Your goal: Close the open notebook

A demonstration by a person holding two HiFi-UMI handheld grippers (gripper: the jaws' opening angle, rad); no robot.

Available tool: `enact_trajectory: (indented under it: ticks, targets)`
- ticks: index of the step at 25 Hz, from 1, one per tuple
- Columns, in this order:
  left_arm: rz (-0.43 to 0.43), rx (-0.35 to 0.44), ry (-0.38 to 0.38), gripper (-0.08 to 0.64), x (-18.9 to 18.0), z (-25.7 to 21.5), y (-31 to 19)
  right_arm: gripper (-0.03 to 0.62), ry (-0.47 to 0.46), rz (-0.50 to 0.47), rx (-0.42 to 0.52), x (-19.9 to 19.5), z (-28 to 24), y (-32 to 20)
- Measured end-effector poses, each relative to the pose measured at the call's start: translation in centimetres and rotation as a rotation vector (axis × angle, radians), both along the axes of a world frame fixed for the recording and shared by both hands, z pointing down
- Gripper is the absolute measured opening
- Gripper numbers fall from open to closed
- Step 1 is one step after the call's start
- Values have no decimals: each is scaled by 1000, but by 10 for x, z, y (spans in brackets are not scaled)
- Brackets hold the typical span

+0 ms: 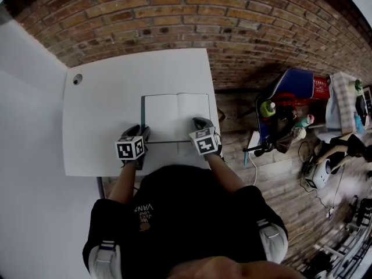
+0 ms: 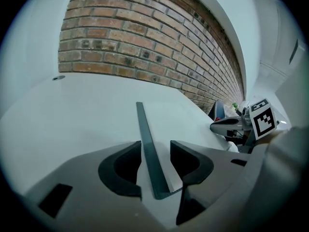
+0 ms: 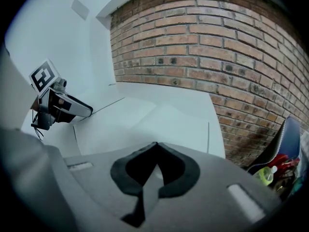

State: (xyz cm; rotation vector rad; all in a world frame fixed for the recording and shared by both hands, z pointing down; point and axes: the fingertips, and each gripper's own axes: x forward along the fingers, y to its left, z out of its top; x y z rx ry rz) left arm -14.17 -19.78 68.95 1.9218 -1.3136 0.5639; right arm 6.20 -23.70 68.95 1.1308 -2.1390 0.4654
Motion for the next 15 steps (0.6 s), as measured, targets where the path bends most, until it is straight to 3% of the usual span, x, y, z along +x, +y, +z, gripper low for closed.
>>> enact_trajectory:
  ticks: [4,15]
  targets:
    - [-7,-9,-19,202,3,1,0,-2,10,1,8,1,0,0]
    - [-70,-63,105,177,7,-4,-1,-2,29,-3,19,0,0,1]
